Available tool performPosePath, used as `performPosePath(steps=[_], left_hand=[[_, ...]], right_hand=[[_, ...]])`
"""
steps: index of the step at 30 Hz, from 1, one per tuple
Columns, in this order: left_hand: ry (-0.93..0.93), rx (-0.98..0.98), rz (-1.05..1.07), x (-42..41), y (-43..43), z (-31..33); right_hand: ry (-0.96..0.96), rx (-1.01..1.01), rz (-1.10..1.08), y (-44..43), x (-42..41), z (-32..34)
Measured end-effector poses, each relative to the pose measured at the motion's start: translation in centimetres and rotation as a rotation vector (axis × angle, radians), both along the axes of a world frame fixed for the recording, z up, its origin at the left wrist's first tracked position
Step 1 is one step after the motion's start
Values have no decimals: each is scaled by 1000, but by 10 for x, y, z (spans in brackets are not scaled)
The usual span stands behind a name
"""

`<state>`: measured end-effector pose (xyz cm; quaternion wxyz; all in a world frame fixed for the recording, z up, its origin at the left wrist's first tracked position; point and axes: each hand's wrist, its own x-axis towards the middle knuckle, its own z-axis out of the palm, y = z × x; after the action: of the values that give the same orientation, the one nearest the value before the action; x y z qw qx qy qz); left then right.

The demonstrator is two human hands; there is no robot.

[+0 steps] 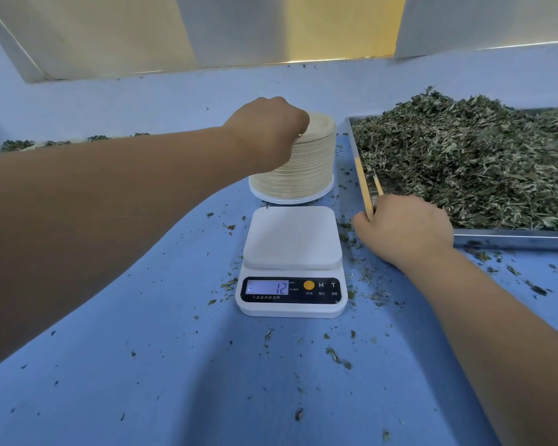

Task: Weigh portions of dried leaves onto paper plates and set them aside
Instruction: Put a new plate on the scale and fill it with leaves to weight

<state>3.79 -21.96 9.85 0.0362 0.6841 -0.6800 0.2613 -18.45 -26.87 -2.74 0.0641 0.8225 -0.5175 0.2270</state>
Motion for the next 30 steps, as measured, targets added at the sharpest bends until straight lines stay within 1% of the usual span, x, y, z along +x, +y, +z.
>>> performPosePath(steps=[15,19,25,30], left_hand=[[-97,59,-37,-1,-5,3],[-193,66,-74,-4,-5,-2],[-426,102,-81,-14,-15,-8],[-477,168,13,-24,-23,-6]], right_hand=[[18,23,-5,2,0,3],[18,26,-7,3,0,4],[20,36,-15,4,1,4],[25,37,-16,5,1,6]])
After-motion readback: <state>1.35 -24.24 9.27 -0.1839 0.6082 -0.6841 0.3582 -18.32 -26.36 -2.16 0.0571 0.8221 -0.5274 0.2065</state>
